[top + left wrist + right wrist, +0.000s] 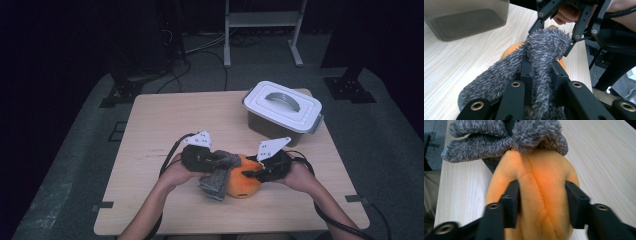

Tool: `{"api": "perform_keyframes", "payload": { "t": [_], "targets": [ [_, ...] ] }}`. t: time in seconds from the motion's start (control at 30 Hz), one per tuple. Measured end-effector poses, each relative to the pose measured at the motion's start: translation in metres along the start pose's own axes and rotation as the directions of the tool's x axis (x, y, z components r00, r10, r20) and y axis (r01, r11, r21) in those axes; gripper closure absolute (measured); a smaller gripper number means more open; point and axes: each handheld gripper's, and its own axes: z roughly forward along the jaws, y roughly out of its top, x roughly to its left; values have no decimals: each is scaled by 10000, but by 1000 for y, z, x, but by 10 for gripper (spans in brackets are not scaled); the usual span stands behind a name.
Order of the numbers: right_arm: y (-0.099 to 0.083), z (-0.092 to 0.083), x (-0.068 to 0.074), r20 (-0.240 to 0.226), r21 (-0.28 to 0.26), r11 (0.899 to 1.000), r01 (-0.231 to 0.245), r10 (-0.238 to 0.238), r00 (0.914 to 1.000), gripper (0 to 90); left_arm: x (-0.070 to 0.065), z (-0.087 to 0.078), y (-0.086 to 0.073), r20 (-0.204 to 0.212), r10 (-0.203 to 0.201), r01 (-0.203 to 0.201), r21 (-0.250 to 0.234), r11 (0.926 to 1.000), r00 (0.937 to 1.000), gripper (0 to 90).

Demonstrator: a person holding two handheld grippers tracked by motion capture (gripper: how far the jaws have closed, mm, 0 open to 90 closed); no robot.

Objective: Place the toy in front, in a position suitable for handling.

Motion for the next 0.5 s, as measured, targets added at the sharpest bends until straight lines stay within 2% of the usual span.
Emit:
{"api": "perform_keyframes", "payload": {
  "t": [0.2,0.3,0.4,0.5],
  "targets": [
    [6,1,3,-209,-716,9968,-356,341,9992,619,1,-10,3,-12,69,-69,-121,9999,10000,761],
    [12,6,5,-287,-827,9962,-276,254,9993,622,0,-16,4,-69,109,-110,-139,9998,9999,761],
    [17,10,6,-477,-1092,9930,-459,409,9980,626,0,-24,5,-100,84,-87,-293,9995,9999,761],
    [19,14,7,-585,-1335,9890,-632,558,9967,625,0,-30,6,-159,200,-203,-233,9995,9997,760]
  ]
}}
